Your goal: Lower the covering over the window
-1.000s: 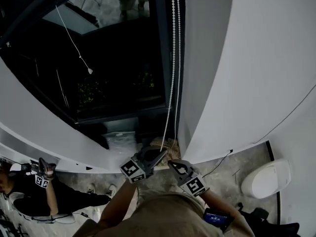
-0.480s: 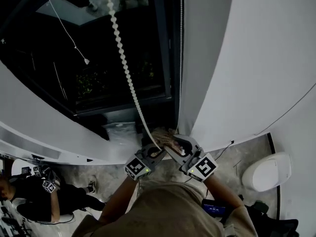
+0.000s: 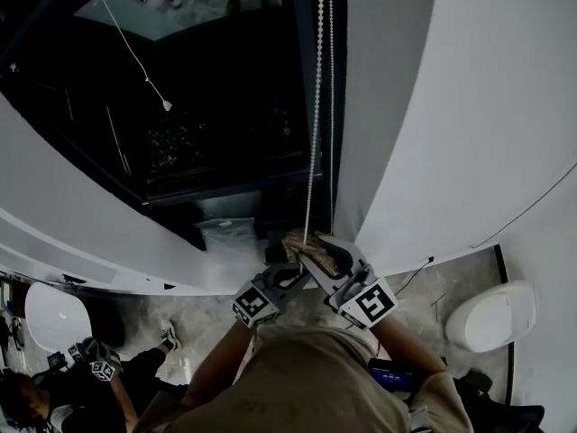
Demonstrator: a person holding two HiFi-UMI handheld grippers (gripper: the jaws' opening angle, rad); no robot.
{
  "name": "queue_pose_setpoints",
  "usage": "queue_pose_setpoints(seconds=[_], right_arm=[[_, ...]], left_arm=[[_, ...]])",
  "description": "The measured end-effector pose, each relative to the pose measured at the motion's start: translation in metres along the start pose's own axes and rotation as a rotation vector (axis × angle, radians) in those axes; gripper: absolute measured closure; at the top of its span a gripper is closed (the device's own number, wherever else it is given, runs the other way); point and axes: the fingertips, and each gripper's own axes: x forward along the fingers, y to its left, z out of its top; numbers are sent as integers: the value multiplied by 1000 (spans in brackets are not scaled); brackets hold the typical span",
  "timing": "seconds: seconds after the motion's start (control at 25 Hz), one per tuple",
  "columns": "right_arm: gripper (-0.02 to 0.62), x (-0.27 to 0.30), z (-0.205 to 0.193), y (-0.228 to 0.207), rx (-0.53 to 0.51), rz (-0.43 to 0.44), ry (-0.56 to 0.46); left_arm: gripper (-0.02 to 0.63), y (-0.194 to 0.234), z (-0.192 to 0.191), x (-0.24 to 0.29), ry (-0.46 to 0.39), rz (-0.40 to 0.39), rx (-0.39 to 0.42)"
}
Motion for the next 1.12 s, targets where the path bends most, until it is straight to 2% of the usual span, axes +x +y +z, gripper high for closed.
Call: queue_pose_setpoints(seconds=[0.08, 0.2, 0.32, 0.4, 0.6, 0.68, 0.76, 0.8, 0.88, 0.96, 1.08, 1.12], right_arm=[[448, -4, -4, -11, 12, -18, 12], [446, -3, -9, -1, 48, 49, 43], [451, -2, -14, 11, 30, 80, 74], [574, -4, -15, 10, 18, 54, 73], [578, -13, -14, 4, 42, 20, 77], [581, -15, -18, -1, 50, -2, 90], [581, -20, -23, -10, 29, -31, 90], [581, -23, -30, -15, 16, -44, 99], [583, -32, -60, -20, 9, -59, 175], [583, -40, -98, -13, 38, -44, 276], [583, -42, -111, 3, 52, -15, 313], [583, -41, -109, 7, 52, -10, 311]], left_arm=[[594, -3, -3, 1, 12, -9, 5], [593, -10, -5, 3, 21, -26, 5], [593, -15, -7, 7, 29, -41, 9], [594, -17, -10, 7, 37, -45, 9], [593, -21, -14, 2, 27, -49, -2], [591, -25, 1, -6, -37, -80, -33], [439, -19, 15, -21, -111, -109, -59], [416, -11, 21, -29, -146, -109, -53], [411, 7, 47, -38, -210, -85, -36], [411, 17, 88, -31, -256, -62, -13], [412, 24, 138, -6, -267, -25, 22], [472, 24, 145, 0, -257, -12, 29]])
